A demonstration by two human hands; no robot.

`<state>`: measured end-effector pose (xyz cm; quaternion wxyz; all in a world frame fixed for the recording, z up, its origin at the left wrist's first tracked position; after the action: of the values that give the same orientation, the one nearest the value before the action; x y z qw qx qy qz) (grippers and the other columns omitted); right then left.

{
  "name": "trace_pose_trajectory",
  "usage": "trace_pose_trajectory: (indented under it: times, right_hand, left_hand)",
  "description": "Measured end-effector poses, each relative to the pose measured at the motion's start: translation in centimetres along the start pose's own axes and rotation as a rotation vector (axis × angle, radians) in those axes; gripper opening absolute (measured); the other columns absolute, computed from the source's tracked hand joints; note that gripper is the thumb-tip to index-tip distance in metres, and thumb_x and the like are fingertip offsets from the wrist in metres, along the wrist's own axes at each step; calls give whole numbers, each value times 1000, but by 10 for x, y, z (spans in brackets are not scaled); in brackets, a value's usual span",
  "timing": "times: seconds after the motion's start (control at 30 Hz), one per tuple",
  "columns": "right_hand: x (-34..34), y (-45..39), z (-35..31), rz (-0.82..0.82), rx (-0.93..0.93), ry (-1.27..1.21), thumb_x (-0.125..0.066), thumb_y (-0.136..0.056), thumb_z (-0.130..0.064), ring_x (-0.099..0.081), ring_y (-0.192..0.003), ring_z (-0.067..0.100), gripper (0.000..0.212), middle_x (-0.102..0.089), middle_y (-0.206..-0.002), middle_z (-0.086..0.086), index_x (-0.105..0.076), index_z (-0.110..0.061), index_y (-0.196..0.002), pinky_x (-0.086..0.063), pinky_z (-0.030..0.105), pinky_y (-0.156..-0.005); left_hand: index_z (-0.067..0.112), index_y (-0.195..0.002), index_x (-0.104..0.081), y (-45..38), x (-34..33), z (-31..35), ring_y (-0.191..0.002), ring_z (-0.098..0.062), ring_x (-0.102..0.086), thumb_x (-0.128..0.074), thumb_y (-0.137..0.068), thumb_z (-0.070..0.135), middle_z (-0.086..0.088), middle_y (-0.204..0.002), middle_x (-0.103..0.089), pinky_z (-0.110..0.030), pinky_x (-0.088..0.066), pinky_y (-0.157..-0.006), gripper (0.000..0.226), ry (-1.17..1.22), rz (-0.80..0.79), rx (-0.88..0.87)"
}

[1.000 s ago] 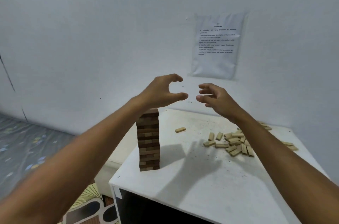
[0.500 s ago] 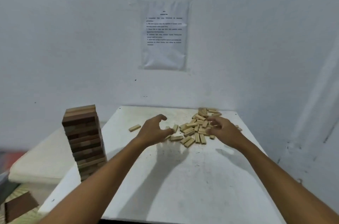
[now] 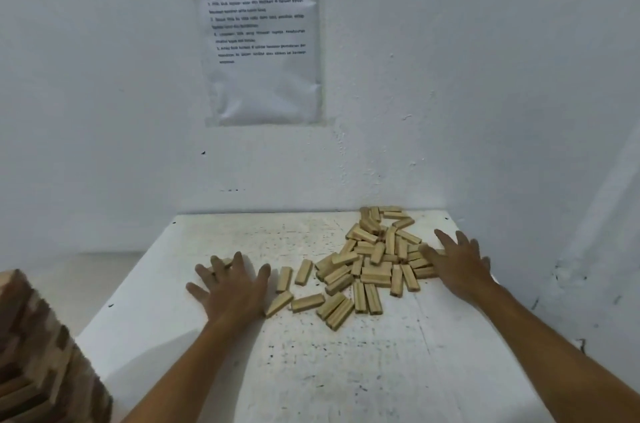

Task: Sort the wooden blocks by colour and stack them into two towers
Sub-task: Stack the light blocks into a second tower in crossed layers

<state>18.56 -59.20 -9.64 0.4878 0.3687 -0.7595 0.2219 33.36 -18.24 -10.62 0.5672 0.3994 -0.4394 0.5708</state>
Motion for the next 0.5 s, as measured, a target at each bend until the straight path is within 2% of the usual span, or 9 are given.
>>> trace_pose_trajectory:
  times: [0.17, 0.27, 0.33, 0.43, 0.5]
  right_hand:
    - [-19, -48, -36, -93, 54, 88, -20, -88, -76, -5, -149, 32, 75, -7, -163, 5, -19, -37, -153, -4, 60, -116]
    - [-29, -70, -65, -109, 99, 90, -20, -86, -79, -6, -149, 32, 79, -4, -164, 5, -18, -37, -153, -2, 61, -116]
    - [-41, -77, -82, -140, 126, 123, -19, -86, -80, -5, -149, 32, 79, -1, -164, 3, -16, -37, -153, -2, 62, -115]
    - [-59, -78, -104, -161, 201, 185, -17, -88, -78, -3, -149, 33, 74, -2, -164, 1, -19, -39, -152, -1, 62, -114]
    - [-64, -73, -119, -153, 289, 176, -20, -92, -73, -7, -148, 34, 68, -7, -164, 0, -25, -38, -151, -4, 59, -115]
  left_hand:
    - [30, -154, -15, -1, -20, 74, -148, -36, 14, -22, -93, 70, -10, -163, 2, -60, 9, -115, 74, 78, -157, -262]
    - [34, -155, -8, 16, -40, 115, -147, -32, 21, -18, -84, 81, -6, -163, 11, -62, 14, -112, 85, -13, -266, -437]
    - [37, -154, -7, 28, -47, 130, -146, -30, 23, -19, -84, 81, -5, -162, 14, -62, 15, -112, 84, -72, -274, -539]
    - [40, -153, -16, 35, -48, 135, -147, -25, 21, -16, -78, 83, -1, -163, 9, -59, 16, -113, 86, -32, -281, -600]
    - [36, -149, -31, 32, -36, 134, -150, -23, 5, -21, -78, 76, 3, -163, -11, -56, 10, -114, 82, 86, -265, -583]
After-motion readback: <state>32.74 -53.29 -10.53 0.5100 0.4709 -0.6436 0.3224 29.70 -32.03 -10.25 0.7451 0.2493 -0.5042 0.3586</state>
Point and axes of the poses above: each hand's wrist, its own y-axis away from the middle knuckle, its own x-axis out of the back of the hand, z = x × y, the point moved 10 cm from there along -y, towards the middle knuckle
